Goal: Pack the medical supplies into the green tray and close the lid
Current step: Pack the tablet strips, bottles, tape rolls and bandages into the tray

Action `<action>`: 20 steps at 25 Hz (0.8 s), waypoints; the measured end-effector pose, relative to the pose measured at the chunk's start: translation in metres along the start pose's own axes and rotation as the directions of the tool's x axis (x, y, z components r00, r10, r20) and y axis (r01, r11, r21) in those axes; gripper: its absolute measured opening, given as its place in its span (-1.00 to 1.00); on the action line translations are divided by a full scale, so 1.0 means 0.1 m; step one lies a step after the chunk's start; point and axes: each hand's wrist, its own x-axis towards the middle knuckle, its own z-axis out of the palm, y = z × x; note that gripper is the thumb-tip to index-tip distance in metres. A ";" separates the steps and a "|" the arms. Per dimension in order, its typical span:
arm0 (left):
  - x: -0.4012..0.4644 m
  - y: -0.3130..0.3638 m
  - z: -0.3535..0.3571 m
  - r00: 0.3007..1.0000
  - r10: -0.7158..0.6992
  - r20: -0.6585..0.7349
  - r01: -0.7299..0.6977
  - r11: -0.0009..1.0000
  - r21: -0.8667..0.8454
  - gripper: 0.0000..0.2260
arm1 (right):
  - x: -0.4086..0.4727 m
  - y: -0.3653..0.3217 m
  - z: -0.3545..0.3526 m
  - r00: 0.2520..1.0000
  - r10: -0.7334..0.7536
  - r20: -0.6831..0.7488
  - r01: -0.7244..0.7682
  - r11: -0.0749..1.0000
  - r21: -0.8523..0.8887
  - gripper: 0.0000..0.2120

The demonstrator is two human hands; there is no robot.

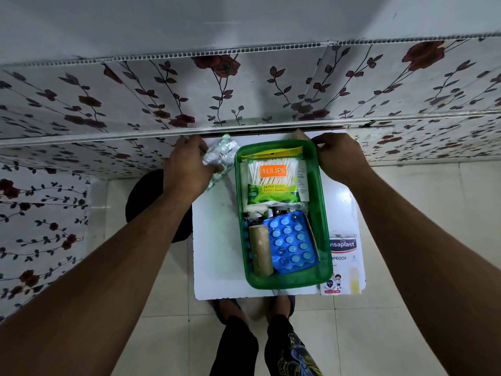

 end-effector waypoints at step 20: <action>-1.82 1.19 0.11 0.973 -0.079 0.219 0.129 0.966 -0.224 -0.69 | -1.26 0.22 -0.46 0.960 0.204 -0.190 -0.088 0.869 0.486 -0.82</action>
